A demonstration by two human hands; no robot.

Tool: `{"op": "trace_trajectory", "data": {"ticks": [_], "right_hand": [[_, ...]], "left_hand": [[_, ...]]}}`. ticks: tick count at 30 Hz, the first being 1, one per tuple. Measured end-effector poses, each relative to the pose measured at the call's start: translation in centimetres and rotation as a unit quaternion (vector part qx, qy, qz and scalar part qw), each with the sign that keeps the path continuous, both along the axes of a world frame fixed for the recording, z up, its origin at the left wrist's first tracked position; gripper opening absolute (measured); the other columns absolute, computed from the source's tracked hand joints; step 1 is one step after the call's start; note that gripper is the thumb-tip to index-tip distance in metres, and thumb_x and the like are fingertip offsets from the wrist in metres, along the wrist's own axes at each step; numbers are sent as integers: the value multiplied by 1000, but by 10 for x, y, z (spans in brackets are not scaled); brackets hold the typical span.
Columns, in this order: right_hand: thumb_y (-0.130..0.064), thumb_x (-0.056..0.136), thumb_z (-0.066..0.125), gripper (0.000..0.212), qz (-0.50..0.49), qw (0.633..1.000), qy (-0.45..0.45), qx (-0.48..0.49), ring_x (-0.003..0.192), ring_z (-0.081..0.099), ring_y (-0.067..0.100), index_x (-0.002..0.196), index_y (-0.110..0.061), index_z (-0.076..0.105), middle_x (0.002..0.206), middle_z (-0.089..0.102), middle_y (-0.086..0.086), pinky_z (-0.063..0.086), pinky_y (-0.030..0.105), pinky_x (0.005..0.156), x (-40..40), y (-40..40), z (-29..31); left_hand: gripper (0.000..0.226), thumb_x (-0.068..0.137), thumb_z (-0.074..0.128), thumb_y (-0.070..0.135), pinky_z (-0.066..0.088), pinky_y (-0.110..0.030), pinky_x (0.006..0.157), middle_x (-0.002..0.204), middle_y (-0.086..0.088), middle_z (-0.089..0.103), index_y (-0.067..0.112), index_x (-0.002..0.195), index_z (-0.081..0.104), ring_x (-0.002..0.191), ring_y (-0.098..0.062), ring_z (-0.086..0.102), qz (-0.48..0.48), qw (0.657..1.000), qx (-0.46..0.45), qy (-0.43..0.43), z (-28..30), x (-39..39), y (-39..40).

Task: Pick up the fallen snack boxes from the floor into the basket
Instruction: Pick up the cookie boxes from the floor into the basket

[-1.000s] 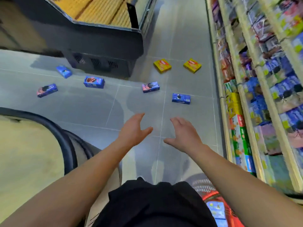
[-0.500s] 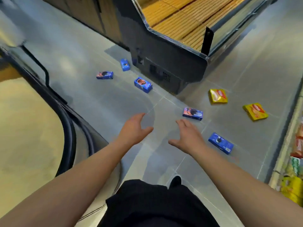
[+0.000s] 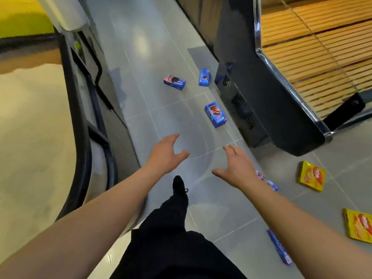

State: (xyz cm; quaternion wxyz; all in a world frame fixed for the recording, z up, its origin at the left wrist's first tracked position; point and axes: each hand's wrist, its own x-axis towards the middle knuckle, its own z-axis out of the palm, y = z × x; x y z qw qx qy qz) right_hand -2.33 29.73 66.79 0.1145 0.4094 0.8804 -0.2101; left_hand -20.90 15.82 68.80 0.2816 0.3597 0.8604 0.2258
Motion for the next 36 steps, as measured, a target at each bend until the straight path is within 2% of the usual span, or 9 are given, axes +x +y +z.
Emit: {"op": "trace_trajectory", "data": {"ticks": [5, 12, 20, 24, 30, 33, 36], "right_hand": [[-56, 77, 70, 93, 3, 999, -29, -24, 144, 27, 24, 151, -18, 28, 158, 28, 5, 28, 37, 117, -70, 74, -2], [-54, 77, 73, 90, -68, 996, -11, -50, 136, 35, 26, 148, -15, 32, 150, 34, 3, 33, 37, 111, -146, 170, -5], [-54, 75, 73, 92, -142, 984, -2, -110, 139, 32, 27, 148, -16, 32, 150, 36, 4, 28, 35, 114, -199, 273, -55], [-49, 73, 76, 96, -180, 972, -1, -150, 140, 33, 28, 150, -19, 27, 152, 34, 5, 34, 40, 113, -227, 333, -91], [-44, 74, 77, 94, -202, 961, -28, -187, 140, 34, 26, 150, -17, 27, 151, 36, 6, 31, 37, 114, -282, 420, -172], [-43, 75, 76, 96, -228, 954, -29, -192, 141, 30, 26, 152, -18, 23, 154, 32, 5, 27, 35, 114, -318, 459, -238], [-45, 76, 75, 99, -264, 944, -44, -195, 140, 29, 27, 153, -19, 20, 155, 28, 5, 28, 37, 114, -346, 489, -326]], "left_hand": [[72, 87, 63, 41, 26, -31, 111, 152, -3, 35, 17, 147, 31, 139, -21, 33, 11, 999, -18, -42, -9, -67, 69], [72, 88, 63, 41, 21, -26, 111, 153, -4, 35, 15, 147, 32, 140, -19, 32, -52, 998, -33, -25, -10, -159, 193], [73, 85, 65, 42, 25, -30, 112, 151, -4, 38, 16, 147, 35, 138, -19, 35, -71, 995, -52, -40, -50, -227, 327], [73, 86, 65, 42, 25, -31, 111, 150, -6, 39, 16, 147, 34, 138, -22, 35, -47, 994, -85, -58, -89, -257, 396], [72, 86, 65, 40, 25, -29, 110, 151, -4, 38, 19, 147, 34, 138, -23, 35, -2, 986, -125, -113, -171, -299, 474], [69, 85, 66, 39, 31, -29, 104, 143, -7, 48, 20, 146, 37, 131, -24, 43, 0, 980, -151, -126, -232, -319, 505], [70, 86, 65, 38, 30, -28, 106, 146, -7, 44, 20, 147, 35, 134, -23, 40, -33, 974, -179, -137, -317, -342, 538]]}}
